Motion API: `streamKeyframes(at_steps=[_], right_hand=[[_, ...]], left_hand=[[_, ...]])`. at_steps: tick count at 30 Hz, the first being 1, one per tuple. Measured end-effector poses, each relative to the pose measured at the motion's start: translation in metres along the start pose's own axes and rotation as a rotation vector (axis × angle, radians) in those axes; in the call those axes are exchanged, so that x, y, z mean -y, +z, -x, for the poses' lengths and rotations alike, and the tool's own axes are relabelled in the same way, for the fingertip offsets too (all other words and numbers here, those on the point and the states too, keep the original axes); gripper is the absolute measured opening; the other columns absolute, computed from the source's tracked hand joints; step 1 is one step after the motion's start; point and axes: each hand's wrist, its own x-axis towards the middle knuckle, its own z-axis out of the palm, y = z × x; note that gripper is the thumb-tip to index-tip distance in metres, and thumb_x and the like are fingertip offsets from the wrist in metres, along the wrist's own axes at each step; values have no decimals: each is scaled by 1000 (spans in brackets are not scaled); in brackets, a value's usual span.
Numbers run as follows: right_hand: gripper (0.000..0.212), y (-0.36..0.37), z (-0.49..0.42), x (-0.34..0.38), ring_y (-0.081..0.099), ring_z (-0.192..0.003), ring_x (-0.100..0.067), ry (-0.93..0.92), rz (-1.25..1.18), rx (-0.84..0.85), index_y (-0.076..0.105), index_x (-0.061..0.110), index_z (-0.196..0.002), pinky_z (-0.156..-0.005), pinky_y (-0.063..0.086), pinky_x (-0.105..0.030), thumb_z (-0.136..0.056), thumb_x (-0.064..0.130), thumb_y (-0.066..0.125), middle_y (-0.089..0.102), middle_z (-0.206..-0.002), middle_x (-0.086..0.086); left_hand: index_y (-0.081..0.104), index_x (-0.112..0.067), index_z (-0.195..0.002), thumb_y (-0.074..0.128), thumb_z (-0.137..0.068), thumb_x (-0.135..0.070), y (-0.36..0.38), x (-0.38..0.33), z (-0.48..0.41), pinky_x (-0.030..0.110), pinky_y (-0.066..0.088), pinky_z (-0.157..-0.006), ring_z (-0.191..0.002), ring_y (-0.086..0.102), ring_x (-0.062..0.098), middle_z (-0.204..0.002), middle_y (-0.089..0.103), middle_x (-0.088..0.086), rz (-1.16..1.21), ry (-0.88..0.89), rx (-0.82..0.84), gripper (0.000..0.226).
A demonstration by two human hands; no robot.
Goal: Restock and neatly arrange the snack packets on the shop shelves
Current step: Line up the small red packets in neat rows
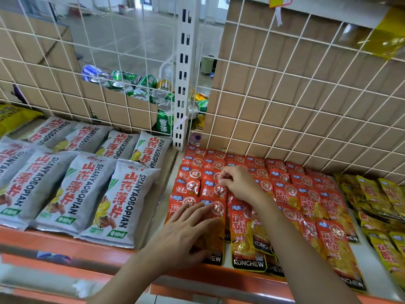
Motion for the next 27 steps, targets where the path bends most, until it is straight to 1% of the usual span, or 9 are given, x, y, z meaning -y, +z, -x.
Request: streamKeyframes(at_steps=[2, 6, 10, 13, 16, 18, 20, 24, 27], right_hand=[[8, 1, 0, 1, 53, -85, -6, -8, 4, 21, 61, 20, -81, -64, 35, -17, -87, 16, 61, 59, -88, 11], [12, 0, -1, 4, 57, -88, -9, -19, 4, 49, 59, 22, -77, -72, 40, -25, -87, 15, 61, 64, -94, 6], [19, -2, -2, 5, 60, -84, -12, -39, 19, 84, 56, 26, -71, -71, 42, -27, -85, 14, 62, 66, -89, 3], [18, -3, -3, 5, 60, -84, -13, -45, 30, 96, 56, 25, -73, -71, 43, -27, -86, 14, 62, 67, -89, 2], [14, -4, -4, 5, 61, -85, -13, -49, 28, 108, 58, 23, -76, -75, 46, -30, -86, 14, 62, 67, -92, 1], [11, -5, -5, 5, 60, -83, -12, -53, 34, 116, 59, 22, -78, -71, 45, -26, -87, 15, 61, 66, -90, 3], [9, -5, -6, 5, 57, -79, -9, -60, 50, 120, 60, 21, -79, -65, 40, -22, -87, 16, 61, 64, -86, 5], [7, -4, -5, 4, 58, -81, -8, -64, 42, 104, 61, 21, -80, -68, 41, -22, -86, 17, 62, 65, -89, 5], [7, -3, -3, 2, 56, -83, -6, -72, 15, 78, 62, 22, -79, -68, 39, -21, -85, 18, 64, 63, -90, 7]], left_hand=[[35, -39, -137, 43, -74, -67, 0, 0, 0, 33, 9, -112, -133, 36, 13, -146, 38, -8, -6, 3, -2, 69], [36, -39, -137, 43, -74, -67, 0, 1, 0, 33, 10, -111, -133, 34, 12, -146, 38, -8, -9, 3, -8, 69], [34, -39, -138, 47, -73, -65, 2, 1, 0, 32, 11, -111, -134, 34, 14, -146, 37, -7, 43, 4, -33, 71], [35, -38, -138, 46, -73, -65, 2, 1, 1, 32, 12, -111, -132, 38, 15, -145, 39, -6, 33, -1, -32, 71], [34, -38, -139, 45, -75, -66, 2, 1, 1, 32, 10, -111, -133, 37, 16, -146, 38, -6, 29, 4, -34, 71], [33, -38, -139, 44, -75, -66, 2, 1, 1, 32, 9, -111, -134, 36, 15, -146, 38, -7, 25, 0, -29, 71], [34, -38, -139, 44, -75, -66, 2, 0, 1, 32, 9, -111, -134, 36, 14, -146, 38, -7, 24, -1, -32, 71], [35, -37, -138, 43, -77, -67, 2, 1, 0, 31, 10, -111, -134, 30, 12, -146, 38, -7, 18, 5, -58, 69], [34, -35, -139, 41, -82, -65, 2, 3, -2, 33, 12, -115, -134, 25, 13, -145, 38, -5, 79, -45, -113, 64]])
